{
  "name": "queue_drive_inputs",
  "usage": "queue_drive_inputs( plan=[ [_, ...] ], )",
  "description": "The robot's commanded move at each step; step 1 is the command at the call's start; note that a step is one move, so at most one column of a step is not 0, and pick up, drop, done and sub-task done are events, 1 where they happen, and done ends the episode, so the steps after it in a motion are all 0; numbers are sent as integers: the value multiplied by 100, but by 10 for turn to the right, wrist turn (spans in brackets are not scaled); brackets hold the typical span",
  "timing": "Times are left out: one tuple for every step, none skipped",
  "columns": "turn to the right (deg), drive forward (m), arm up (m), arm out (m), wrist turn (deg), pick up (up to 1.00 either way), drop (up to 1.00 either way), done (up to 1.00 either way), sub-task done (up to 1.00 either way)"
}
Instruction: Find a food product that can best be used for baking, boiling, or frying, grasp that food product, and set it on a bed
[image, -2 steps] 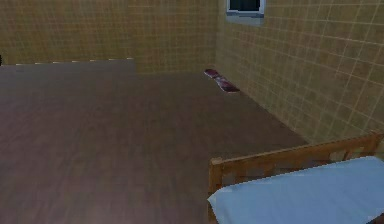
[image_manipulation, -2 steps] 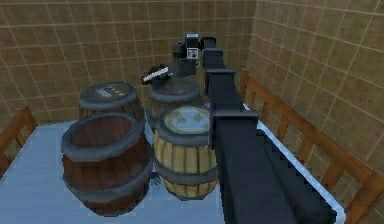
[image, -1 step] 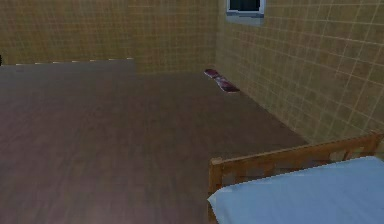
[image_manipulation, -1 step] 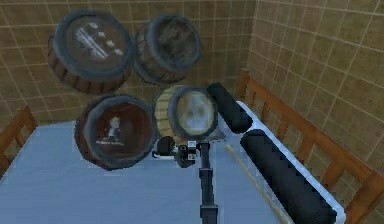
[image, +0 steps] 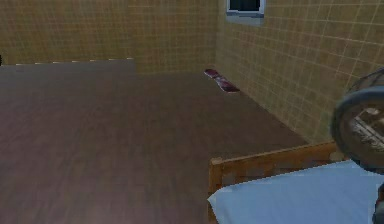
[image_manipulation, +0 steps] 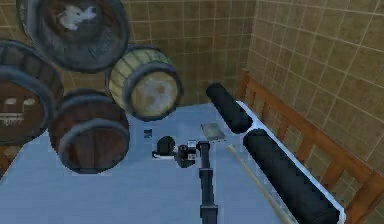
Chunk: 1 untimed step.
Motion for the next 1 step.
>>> queue_drive_inputs(
  plan=[
    [0, 0, 0, 0, 0, 0, 100, 0, 0]
  ],
)
